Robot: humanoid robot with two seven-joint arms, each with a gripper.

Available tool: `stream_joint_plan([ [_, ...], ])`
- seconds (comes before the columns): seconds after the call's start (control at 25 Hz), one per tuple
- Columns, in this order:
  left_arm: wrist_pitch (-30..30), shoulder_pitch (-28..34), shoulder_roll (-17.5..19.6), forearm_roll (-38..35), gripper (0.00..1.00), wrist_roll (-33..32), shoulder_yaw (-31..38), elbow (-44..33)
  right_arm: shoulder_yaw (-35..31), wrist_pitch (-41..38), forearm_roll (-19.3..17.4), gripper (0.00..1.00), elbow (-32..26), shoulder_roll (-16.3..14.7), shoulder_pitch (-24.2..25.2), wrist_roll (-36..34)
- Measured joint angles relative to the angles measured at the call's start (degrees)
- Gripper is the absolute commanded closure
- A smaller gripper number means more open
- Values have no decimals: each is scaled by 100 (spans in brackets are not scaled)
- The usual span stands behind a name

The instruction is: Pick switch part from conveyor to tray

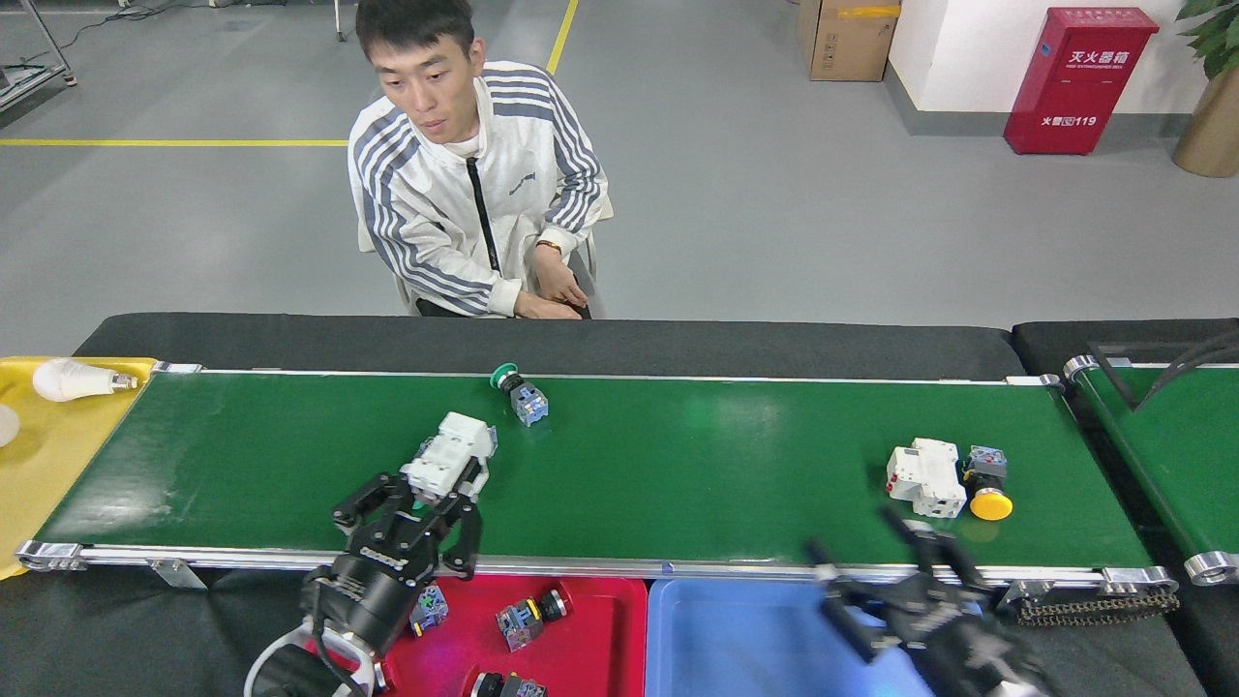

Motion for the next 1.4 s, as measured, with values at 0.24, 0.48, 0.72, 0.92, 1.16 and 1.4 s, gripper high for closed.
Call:
stream_joint_plan([
  [0.24, 318, 229, -370, -39, 0, -135, -1396, -64, -45, 642, 284, 0, -15, -4, 30, -7],
  [0.48, 556, 237, -435, -19, 0, -139, -1399, -66, 657, 722, 323, 0, -15, -356, 18, -26],
  [0.72, 710, 367, -402, 14, 0, -117, 305, -151, 1600, 868, 620, 0, 23, -538, -290, 234],
  [0.92, -178, 527, 418, 315, 0, 215, 3357, 412, 2779, 1790, 991, 0, 522, -501, -680, 369],
  [1.16, -1403, 570, 1242, 442, 0, 677, 4579, 2028, 3779, 2394, 1017, 0, 683, -502, -1080, 409],
  [1.4, -1569, 65, 1556, 400, 0, 875, 4528, 2340, 4459, 2473, 1035, 0, 813, -332, -1127, 600],
])
